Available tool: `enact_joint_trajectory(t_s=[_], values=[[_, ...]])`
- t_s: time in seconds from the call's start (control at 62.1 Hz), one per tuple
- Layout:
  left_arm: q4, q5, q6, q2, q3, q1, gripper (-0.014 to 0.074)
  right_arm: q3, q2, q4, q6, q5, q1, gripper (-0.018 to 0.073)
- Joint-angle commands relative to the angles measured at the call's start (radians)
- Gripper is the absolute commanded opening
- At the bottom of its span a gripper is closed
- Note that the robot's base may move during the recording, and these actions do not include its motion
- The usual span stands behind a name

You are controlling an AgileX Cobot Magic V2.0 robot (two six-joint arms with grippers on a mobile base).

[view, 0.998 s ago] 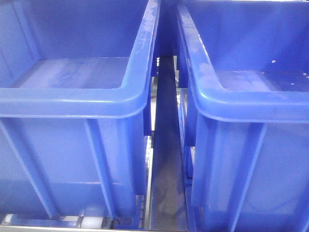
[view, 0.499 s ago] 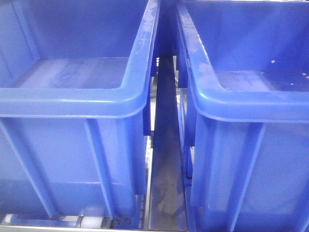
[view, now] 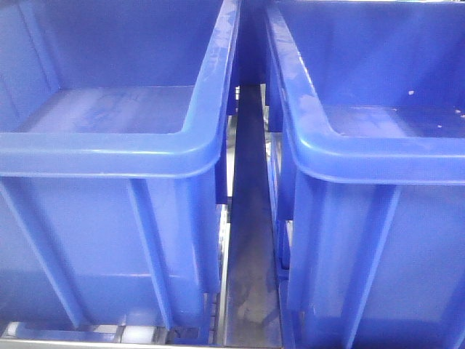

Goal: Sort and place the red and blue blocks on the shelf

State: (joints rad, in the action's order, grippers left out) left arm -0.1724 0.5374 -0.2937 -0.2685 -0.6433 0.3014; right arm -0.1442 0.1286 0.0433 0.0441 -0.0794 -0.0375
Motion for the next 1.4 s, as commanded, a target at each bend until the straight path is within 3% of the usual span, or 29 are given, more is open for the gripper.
enact_joint_trajectory(t_s=[0.0,0.161,0.403,1.385], values=[[-0.007,-0.088,-0.010,-0.009,-0.031,0.008,0.0125,0.038,-0.013,-0.012,0.008,0.109,0.005,0.0056],[-0.007,-0.088,-0.010,-0.009,-0.031,0.008,0.0125,0.158,-0.089,-0.009,0.008,0.198,0.005,0.0056],[-0.007,-0.088,-0.010,-0.009,-0.030,0.008,0.0125,0.153,-0.159,-0.012,0.008,0.136,0.008,0.0056],[-0.007,-0.088,-0.010,-0.009,-0.028,0.008,0.0125,0.153,-0.158,0.032,-0.034,0.238,0.008,0.0056]])
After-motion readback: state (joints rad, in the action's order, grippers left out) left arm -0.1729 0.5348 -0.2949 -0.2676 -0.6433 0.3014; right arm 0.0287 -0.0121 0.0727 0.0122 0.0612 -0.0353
